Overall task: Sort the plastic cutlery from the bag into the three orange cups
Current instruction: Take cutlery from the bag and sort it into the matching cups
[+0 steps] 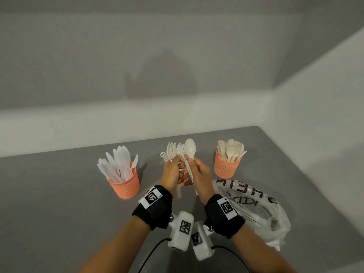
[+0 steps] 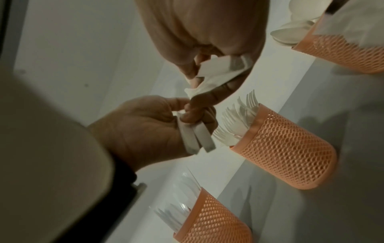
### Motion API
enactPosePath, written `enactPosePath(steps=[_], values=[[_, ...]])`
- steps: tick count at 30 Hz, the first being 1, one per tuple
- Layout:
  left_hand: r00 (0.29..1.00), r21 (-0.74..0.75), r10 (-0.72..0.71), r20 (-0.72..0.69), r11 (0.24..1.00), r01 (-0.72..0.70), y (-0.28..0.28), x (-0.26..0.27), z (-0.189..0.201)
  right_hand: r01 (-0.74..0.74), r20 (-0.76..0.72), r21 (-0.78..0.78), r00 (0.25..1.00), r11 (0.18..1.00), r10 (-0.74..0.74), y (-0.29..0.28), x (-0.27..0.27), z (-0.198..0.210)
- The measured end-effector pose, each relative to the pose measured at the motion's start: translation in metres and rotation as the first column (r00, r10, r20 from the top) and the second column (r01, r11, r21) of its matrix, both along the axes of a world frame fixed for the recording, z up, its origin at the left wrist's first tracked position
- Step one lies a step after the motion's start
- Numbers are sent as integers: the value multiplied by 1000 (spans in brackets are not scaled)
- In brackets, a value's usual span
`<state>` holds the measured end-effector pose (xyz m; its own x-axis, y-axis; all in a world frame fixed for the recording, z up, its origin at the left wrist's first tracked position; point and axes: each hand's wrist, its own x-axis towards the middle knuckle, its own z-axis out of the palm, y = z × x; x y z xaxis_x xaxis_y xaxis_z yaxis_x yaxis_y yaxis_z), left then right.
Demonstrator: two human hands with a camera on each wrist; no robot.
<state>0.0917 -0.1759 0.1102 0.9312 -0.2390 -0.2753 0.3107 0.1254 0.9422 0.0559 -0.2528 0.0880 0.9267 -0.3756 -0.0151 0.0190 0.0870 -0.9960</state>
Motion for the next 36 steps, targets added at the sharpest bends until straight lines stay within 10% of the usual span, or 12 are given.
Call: enactPosePath(steps=[13,24,36], values=[[993,-9,45,-111,999,-46,12,13,-14,-58,-2,-49,998,997,58,-26,-3,5],[870,-14,269,413,957,-289,14,73,16,276,168,-155,954,948,-250,-125,17,53],[836,173,240,493,915,-365,-11,81,-29,379,41,-172,925,909,-378,-148,28,22]])
